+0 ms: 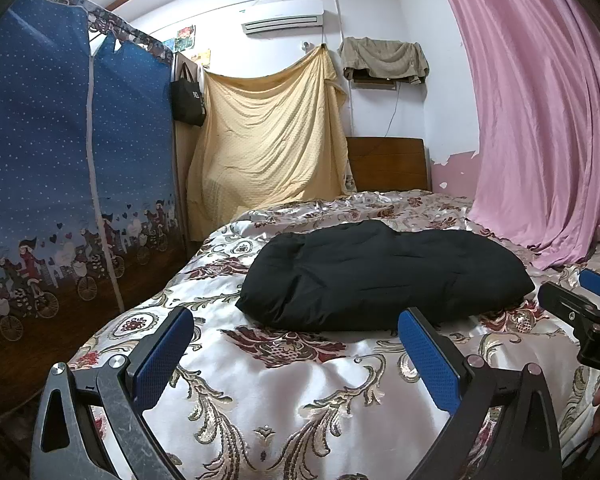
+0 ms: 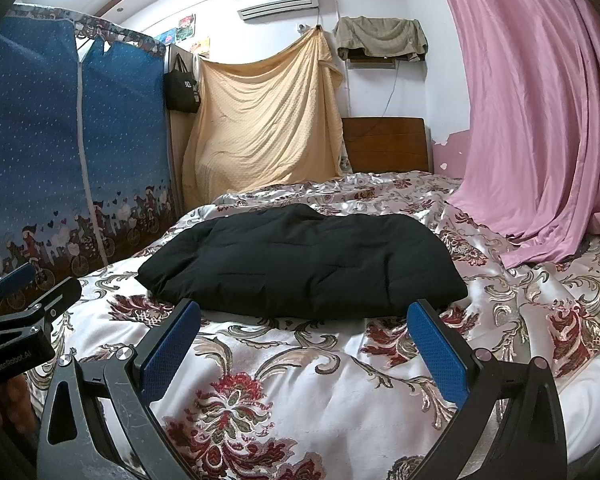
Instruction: Fold large clothes
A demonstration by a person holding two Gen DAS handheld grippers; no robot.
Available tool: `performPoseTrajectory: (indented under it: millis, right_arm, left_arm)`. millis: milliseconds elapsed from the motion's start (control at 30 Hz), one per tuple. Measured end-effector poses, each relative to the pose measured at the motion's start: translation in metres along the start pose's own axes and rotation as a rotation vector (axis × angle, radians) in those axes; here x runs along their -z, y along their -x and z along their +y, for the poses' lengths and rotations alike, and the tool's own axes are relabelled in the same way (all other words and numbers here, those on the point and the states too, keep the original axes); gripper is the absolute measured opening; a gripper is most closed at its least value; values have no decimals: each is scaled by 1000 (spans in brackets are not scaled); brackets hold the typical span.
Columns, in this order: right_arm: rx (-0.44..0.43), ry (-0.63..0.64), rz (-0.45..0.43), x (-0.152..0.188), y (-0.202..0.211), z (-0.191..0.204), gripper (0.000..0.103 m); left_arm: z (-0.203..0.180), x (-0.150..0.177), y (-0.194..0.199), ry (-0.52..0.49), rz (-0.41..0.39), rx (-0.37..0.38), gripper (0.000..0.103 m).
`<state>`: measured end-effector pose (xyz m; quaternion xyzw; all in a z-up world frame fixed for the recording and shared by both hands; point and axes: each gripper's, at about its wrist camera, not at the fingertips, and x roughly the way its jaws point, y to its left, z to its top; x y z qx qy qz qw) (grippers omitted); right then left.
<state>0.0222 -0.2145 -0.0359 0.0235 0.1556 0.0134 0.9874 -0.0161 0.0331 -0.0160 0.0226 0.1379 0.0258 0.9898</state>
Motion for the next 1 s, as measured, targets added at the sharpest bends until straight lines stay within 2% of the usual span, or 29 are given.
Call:
performPoseTrajectory:
  millis: [1000]
  right_arm:
    - [-7,3,11,8,1,2,102]
  left_arm:
    - [0,4,-1,-3,11,-7,103]
